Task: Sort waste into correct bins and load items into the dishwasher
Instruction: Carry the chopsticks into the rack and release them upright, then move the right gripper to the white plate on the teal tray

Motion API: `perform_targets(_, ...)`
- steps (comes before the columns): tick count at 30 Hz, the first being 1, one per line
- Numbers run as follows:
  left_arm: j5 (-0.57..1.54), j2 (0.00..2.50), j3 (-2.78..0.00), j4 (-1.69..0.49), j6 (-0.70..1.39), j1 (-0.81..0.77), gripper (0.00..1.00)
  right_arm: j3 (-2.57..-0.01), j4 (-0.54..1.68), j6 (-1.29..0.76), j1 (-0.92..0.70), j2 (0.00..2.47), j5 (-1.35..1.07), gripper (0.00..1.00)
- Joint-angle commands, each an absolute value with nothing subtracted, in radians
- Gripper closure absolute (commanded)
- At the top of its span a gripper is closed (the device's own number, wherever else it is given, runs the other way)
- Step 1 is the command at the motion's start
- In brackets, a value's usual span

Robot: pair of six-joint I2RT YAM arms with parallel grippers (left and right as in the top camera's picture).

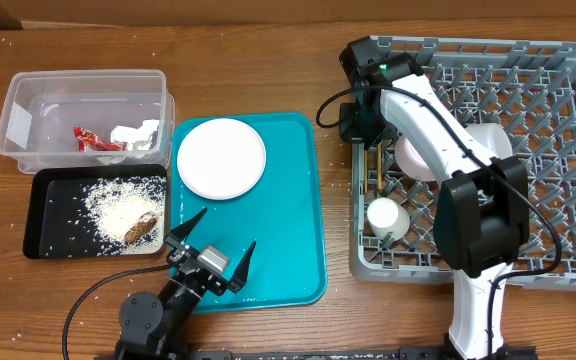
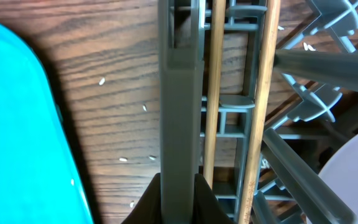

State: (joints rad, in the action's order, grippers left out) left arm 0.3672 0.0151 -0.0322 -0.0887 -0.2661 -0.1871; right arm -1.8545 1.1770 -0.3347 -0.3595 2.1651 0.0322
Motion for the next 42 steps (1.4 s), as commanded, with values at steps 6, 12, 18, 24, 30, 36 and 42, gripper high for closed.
perform_targets(6,0.375,0.006,-0.023,-0.085,-0.281,-0.177,0.0,-1.852,1.211,-0.34,-0.42,2.163,-0.028,0.96)
perform_targets(12,0.375,0.006,-0.023,-0.085,-0.281,-0.177,0.0,-1.852,1.179,-0.343,-0.437,2.163,-0.081,0.96)
perform_targets(18,0.375,0.006,-0.023,-0.085,-0.281,-0.177,0.0,-1.853,1.175,-0.349,-0.46,2.163,-0.089,0.96)
perform_targets(24,0.375,0.006,-0.023,-0.085,-0.281,-0.177,0.0,-1.888,1.184,-0.352,-0.476,2.159,-0.08,0.68)
perform_targets(30,0.375,0.006,-0.023,-0.085,-0.281,-0.177,0.0,-2.032,1.233,-0.35,-0.456,2.064,-0.081,0.65)
perform_targets(36,0.375,0.006,-0.023,-0.085,-0.281,-0.177,0.0,-2.017,1.278,-0.307,-0.57,1.994,-0.189,0.96)
perform_targets(42,0.375,0.006,-0.023,-0.085,-0.281,-0.177,0.0,-1.85,1.021,-0.363,-0.662,2.054,-0.177,0.33)
